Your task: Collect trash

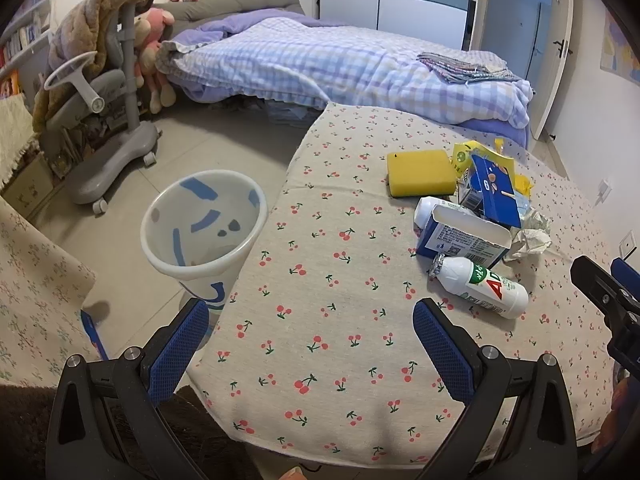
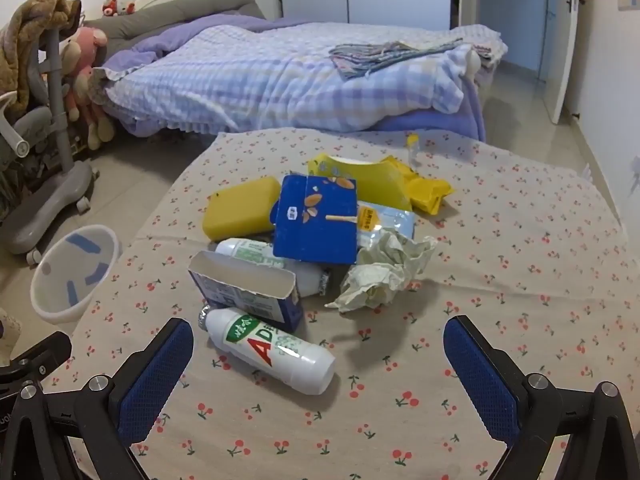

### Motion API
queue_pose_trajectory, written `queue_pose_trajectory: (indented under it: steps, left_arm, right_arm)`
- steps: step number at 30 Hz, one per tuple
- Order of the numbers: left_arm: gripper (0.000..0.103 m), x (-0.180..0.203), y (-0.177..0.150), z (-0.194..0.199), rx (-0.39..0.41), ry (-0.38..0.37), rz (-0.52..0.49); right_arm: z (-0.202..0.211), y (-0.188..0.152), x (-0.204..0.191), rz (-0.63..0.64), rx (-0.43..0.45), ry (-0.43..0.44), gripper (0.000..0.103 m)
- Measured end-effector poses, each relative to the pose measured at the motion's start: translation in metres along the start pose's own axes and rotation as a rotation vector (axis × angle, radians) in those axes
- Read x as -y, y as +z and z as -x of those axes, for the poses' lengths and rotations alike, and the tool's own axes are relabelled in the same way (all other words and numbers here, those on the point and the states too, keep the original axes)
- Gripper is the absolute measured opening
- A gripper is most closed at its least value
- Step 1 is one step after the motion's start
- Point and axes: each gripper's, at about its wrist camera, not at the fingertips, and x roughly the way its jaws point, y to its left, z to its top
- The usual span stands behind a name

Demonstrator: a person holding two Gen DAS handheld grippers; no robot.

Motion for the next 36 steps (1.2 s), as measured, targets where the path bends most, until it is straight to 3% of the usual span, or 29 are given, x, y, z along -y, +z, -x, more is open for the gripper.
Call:
queue_pose_trajectory:
  steps: [36]
  left_arm:
    - [0.103,-0.0025,0.0011,0.0031,0.015,-0.001,0.009]
  right_arm:
    - [-0.0025,0.0006,-0.0032,-0.003,-0.008,0.011,0.103]
